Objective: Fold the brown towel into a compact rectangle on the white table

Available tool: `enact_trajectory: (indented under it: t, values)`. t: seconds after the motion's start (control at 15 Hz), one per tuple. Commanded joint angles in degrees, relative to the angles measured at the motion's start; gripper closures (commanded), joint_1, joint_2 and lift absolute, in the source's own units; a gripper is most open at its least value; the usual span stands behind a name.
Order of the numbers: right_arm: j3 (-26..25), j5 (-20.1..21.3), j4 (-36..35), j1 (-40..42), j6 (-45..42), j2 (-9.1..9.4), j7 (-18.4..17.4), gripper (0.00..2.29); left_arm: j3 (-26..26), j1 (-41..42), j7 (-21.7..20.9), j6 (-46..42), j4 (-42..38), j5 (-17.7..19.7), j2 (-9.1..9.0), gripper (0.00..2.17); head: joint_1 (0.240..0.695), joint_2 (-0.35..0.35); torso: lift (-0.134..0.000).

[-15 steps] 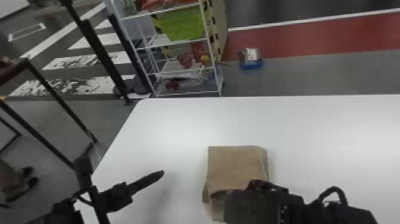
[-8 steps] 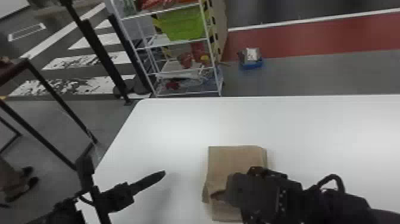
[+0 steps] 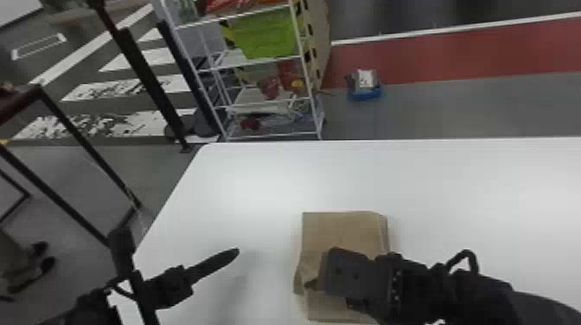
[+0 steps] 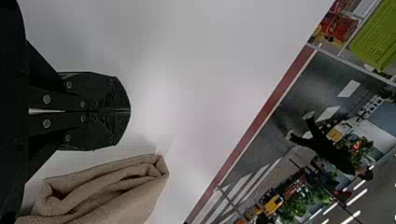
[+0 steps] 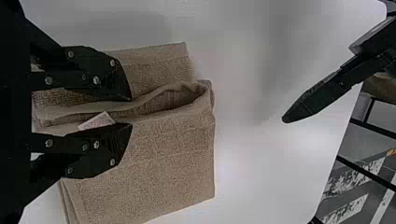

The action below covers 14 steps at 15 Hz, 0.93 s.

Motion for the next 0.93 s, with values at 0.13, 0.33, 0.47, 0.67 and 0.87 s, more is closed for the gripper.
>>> enact_trajectory:
  t: [0.13, 0.33, 0.47, 0.67, 0.87]
  values:
    - [0.1, 0.3, -0.1, 0.3, 0.4, -0.09, 0.0, 1.64, 0.1, 0.1, 0.0, 0.2, 0.0, 0.1, -0.04, 1.91, 0.695, 0.35, -0.124]
    - [-1.6, 0.5, -3.2, 1.8, -0.5, -0.97, -1.4, 1.68, -0.2, 0.1, 0.1, 0.2, 0.0, 0.1, -0.04, 1.91, 0.695, 0.35, -0.124]
    - [-3.2, 0.1, -6.7, 3.2, -1.9, -1.67, -2.5, 1.68, -0.3, 0.1, 0.1, 0.2, 0.0, 0.0, -0.04, 1.91, 0.695, 0.35, -0.124]
    - [-4.1, -0.1, -12.5, 5.5, -2.1, -3.34, -1.8, 1.68, -0.4, 0.1, 0.4, 0.5, -0.1, -0.1, -0.04, 1.91, 0.695, 0.35, -0.124]
    - [-2.7, 1.3, -14.0, 7.7, -1.4, -5.19, -0.3, 1.68, -1.0, -0.1, 0.8, 0.5, 0.1, -0.7, -0.04, 1.91, 0.695, 0.35, -0.124]
